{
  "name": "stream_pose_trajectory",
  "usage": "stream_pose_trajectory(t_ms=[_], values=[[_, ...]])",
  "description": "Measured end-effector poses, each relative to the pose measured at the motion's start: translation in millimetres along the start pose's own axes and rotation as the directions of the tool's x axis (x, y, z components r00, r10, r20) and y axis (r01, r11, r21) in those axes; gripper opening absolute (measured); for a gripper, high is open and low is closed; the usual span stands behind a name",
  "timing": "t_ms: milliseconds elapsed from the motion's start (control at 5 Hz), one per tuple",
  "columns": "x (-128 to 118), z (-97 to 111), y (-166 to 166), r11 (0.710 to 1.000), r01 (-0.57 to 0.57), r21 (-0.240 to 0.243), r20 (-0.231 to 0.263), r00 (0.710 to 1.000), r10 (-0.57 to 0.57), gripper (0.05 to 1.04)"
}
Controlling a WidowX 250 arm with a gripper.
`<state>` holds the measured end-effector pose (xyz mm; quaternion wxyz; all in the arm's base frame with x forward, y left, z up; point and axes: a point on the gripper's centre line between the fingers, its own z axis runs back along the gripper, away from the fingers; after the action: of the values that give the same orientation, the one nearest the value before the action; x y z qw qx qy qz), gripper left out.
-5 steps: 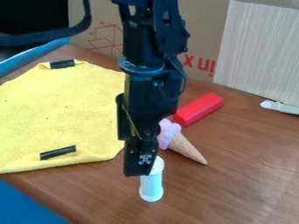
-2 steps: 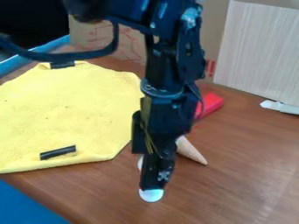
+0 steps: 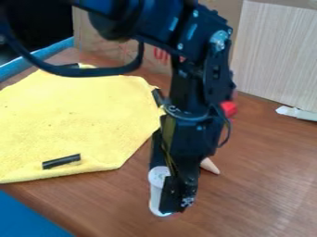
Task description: Moved the blue figure to the top edge of the cloth
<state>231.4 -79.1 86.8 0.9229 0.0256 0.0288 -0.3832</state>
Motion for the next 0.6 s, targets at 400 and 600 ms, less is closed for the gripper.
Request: stream_pose_trajectory(t_ms=[400, 600], values=[[-6.4, -8.3, 0.6, 1.0, 0.0, 0.009, -0.017, 1.0, 0.001, 0.564], [-19.7, 0.2, 9.3, 0.999, -0.035, -0.03, -0.014, 0.999, 0.035, 0.563]])
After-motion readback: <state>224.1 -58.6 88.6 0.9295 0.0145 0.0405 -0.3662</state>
